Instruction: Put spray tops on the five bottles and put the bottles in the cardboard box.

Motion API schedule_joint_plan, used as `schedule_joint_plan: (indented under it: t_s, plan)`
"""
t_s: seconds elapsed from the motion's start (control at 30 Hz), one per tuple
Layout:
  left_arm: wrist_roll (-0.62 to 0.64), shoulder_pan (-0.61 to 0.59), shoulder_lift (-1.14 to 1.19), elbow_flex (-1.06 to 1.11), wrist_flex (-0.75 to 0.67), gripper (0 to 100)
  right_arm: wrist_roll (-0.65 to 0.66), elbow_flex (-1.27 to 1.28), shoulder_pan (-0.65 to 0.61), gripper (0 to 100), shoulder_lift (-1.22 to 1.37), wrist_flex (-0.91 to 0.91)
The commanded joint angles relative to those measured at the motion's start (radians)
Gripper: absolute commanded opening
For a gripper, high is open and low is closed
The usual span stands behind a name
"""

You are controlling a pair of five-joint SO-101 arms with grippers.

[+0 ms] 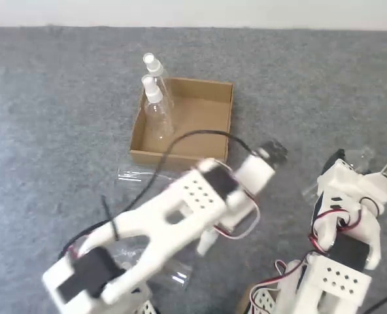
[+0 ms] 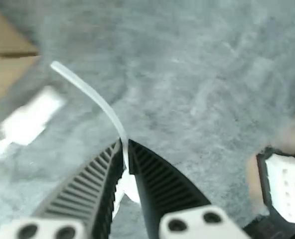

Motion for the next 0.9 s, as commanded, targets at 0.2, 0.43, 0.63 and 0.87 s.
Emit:
schedule_joint_plan:
  t_s: [0.2, 0.43, 0.63, 0.87]
  plan:
    - [-0.008, -0.213, -0.331, 0.082, 0.011, 1, -0.003, -0.018, 0.01, 2.0, -0.027, -0.028]
    - [-0.014, -0.371, -0.48, 0.211, -0.037, 1, -0.003, -0.018, 0.007, 2.0, -0.024, -0.028]
    - [-0.029, -0.473, -0.644, 0.315, -0.046, 1, -0.003, -0.018, 0.007, 2.0, -0.019, -0.028]
    - [-0.112, -0.649, -0.806, 0.417, -0.048, 1, -0.003, -0.017, 0.007, 2.0, -0.018, -0.028]
